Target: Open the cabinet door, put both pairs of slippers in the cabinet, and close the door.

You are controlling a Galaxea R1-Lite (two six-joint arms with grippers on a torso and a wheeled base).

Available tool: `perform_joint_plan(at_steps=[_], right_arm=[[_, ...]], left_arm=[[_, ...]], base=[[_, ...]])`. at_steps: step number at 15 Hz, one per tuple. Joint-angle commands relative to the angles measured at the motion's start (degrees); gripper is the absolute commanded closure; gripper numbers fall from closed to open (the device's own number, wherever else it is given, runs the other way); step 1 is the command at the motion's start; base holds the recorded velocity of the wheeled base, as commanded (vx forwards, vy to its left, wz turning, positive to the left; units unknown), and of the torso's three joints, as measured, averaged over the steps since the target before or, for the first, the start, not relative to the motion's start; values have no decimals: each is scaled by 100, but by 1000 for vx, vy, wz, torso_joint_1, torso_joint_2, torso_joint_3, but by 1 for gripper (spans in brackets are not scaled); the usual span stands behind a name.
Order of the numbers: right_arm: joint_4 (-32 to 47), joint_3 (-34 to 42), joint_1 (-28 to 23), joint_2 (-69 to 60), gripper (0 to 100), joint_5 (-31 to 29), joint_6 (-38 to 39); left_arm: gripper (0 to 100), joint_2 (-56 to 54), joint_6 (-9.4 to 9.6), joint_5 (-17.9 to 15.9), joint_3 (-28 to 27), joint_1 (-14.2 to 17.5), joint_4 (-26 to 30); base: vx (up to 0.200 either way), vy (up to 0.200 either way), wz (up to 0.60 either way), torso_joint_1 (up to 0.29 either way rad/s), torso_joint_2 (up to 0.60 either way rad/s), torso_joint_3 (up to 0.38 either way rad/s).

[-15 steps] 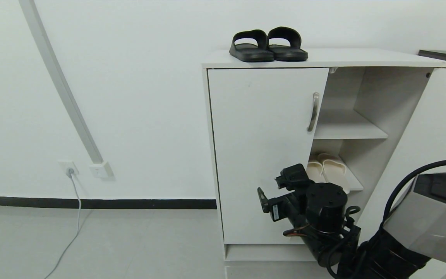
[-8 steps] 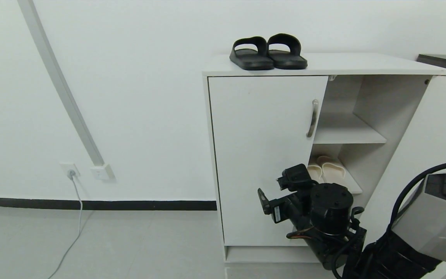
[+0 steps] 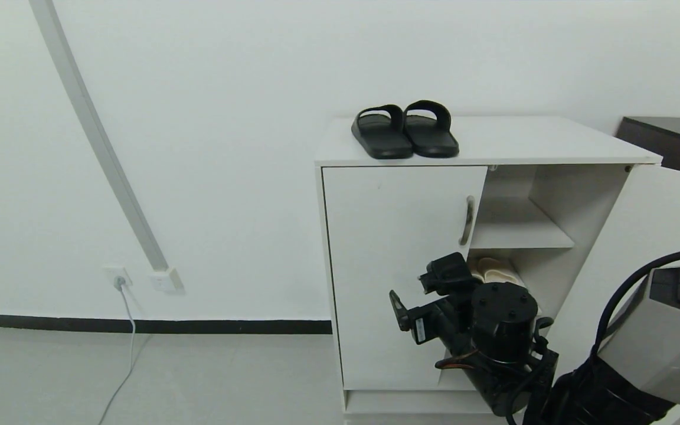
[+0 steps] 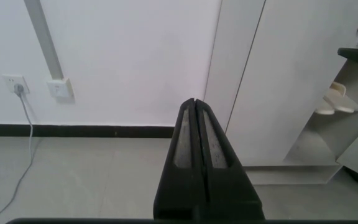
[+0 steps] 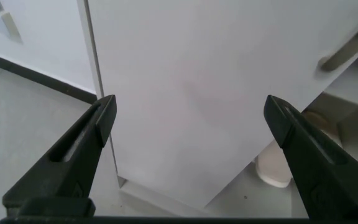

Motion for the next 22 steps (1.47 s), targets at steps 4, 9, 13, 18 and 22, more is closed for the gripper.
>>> perform_joint_plan(at_steps=[4, 9, 13, 18, 22], right_arm=[[1, 16, 0, 36, 0, -3, -2], [-17, 95, -9, 71, 0, 6, -2], [-17, 113, -27, 80, 0, 15, -2], [-25, 113, -27, 80, 0, 15, -2], [-17, 121, -27, 89, 0, 15, -2]], left_arm=[[100, 9, -2, 0, -2, 4, 6], [100, 0, 7, 0, -2, 4, 6], [100, 9, 7, 0, -2, -5, 6], [100, 0, 7, 0, -2, 4, -3], [100, 9, 7, 0, 7, 4, -3]], base=[[0, 0, 0, 155, -472, -332], [0, 0, 0, 187, -495, -313], [0, 0, 0, 210, -520, -319], [0, 0, 0, 238, -557, -321], [0, 0, 0, 260, -582, -327]])
